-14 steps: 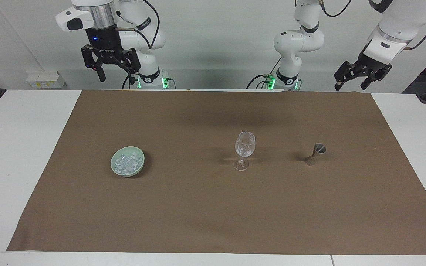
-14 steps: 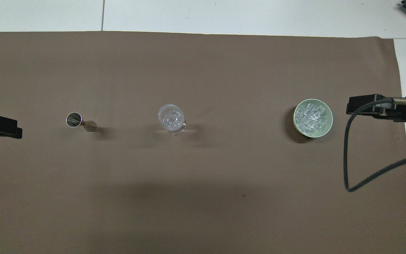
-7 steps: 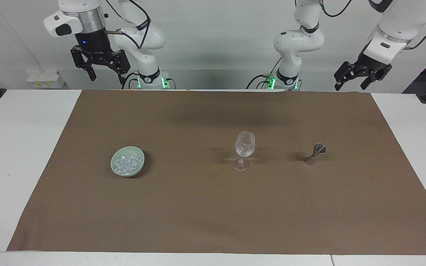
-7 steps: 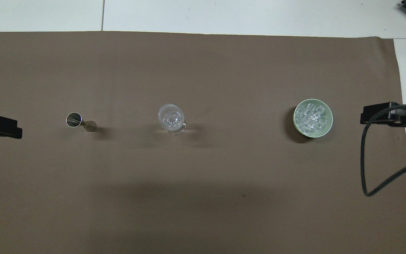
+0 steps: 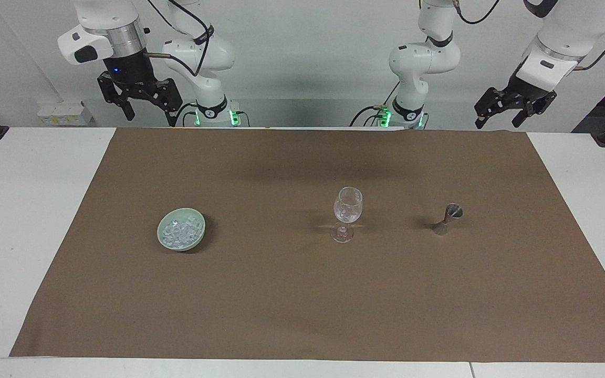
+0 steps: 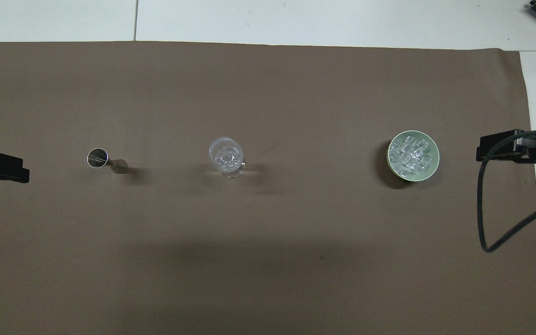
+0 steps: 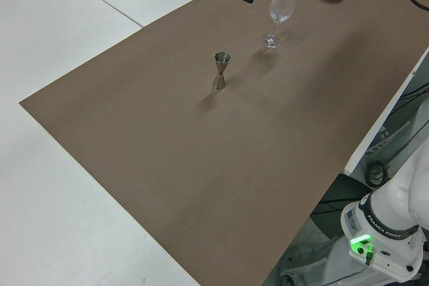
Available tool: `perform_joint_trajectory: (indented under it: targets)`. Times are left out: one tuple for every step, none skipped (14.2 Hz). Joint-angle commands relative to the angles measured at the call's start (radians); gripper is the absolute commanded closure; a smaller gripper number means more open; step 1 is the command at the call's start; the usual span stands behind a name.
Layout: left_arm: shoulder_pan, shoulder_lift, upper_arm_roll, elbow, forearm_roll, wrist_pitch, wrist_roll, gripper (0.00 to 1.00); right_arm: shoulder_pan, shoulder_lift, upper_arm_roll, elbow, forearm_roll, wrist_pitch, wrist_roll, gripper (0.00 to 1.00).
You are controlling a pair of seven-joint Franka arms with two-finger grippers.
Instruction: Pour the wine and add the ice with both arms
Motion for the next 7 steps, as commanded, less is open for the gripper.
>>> perform_joint_trajectory:
  targets:
    - [0.003, -0.007, 0.003, 0.008, -0.012, -0.016, 0.004, 0.0, -0.001, 0.005, -0.005, 0.032, 0.004, -0.027, -0.014, 0.0]
    - [0.003, -0.009, 0.001, 0.008, -0.012, -0.016, 0.004, 0.0, -0.003, 0.0, -0.003, 0.032, 0.004, -0.025, -0.014, 0.0]
    - [0.003, -0.009, 0.001, 0.008, -0.012, -0.016, 0.004, 0.0, -0.004, -0.008, -0.003, 0.03, 0.004, -0.017, -0.014, 0.0]
    - [0.003, -0.007, 0.003, 0.008, -0.012, -0.016, 0.004, 0.0, -0.006, -0.018, -0.002, 0.027, 0.003, -0.016, -0.016, 0.0]
    - [0.003, -0.009, 0.001, 0.008, -0.012, -0.016, 0.004, 0.0, -0.011, -0.017, -0.002, 0.029, 0.004, -0.011, -0.02, 0.0]
    - [0.003, -0.009, 0.003, 0.008, -0.012, -0.016, 0.004, 0.0, -0.012, -0.018, -0.002, 0.026, 0.004, -0.011, -0.017, 0.0]
    - [0.003, -0.007, 0.003, 0.007, -0.012, -0.016, 0.004, 0.0, -0.012, -0.02, -0.002, 0.024, 0.003, -0.013, -0.025, 0.0]
